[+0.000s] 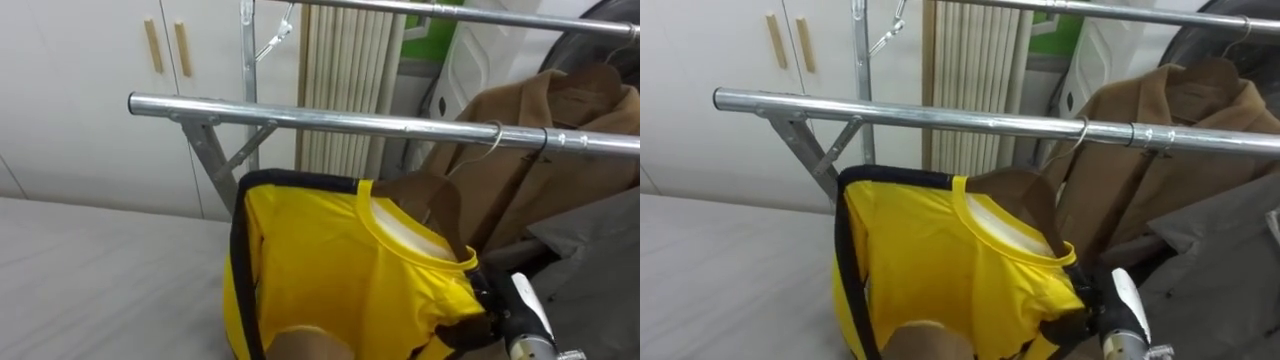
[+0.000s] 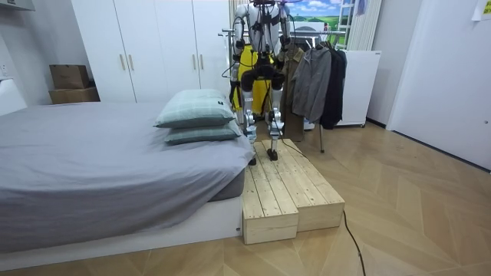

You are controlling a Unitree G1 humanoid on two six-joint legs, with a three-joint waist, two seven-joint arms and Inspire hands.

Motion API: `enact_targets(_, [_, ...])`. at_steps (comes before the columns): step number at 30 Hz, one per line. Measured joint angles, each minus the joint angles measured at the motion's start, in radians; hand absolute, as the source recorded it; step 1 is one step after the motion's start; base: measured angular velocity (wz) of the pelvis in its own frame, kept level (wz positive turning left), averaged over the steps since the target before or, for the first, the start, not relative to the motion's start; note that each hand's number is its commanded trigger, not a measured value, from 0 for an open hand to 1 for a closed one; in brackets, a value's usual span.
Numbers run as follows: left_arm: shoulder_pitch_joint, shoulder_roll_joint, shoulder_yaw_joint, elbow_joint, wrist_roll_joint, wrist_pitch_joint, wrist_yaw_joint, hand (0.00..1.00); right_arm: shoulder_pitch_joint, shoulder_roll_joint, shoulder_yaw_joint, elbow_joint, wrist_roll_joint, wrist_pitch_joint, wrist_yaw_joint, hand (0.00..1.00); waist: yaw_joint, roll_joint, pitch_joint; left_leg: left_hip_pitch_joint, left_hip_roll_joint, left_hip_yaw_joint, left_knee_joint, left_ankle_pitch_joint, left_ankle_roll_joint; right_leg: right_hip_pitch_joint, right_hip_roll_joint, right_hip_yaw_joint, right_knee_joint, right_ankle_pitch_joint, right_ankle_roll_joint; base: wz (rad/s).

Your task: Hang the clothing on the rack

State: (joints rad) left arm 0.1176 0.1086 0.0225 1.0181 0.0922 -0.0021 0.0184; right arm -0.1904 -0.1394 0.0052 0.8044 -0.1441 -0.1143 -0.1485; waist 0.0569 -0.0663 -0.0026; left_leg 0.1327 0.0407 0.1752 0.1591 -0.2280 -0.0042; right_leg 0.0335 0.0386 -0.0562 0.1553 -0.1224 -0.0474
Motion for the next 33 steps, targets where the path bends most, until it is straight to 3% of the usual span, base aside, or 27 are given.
enact_targets(5, [0.000, -0.005, 0.009, 0.003, 0.017, -0.001, -0.001, 0.00, 0.051, 0.000, -0.006, -0.065, 0.390, -0.004, 0.053, 0.00, -0.005, 0.013, 0.0054, 0.003, 0.002, 0.012, 0.001, 0.000, 0.000, 0.000, 0.000, 0.005, -0.001, 0.000, 0.000, -0.04])
enact_targets(14, [0.001, -0.009, 0.014, 0.003, 0.034, -0.019, -0.001, 0.00, 0.116, 0.000, -0.030, -0.155, 0.776, 0.007, 0.167, 0.00, -0.030, 0.035, 0.0012, 0.001, 0.003, 0.019, 0.001, 0.000, 0.000, -0.002, -0.001, 0.016, -0.003, 0.000, 0.000, -0.02])
enact_targets(33, [0.006, -0.010, 0.013, 0.005, 0.028, -0.043, -0.007, 0.00, 0.130, 0.000, -0.028, -0.198, 0.895, 0.007, 0.226, 0.00, -0.039, 0.043, 0.0016, -0.002, 0.003, 0.031, 0.001, 0.000, 0.000, -0.019, 0.005, 0.028, 0.013, 0.000, 0.000, -0.02])
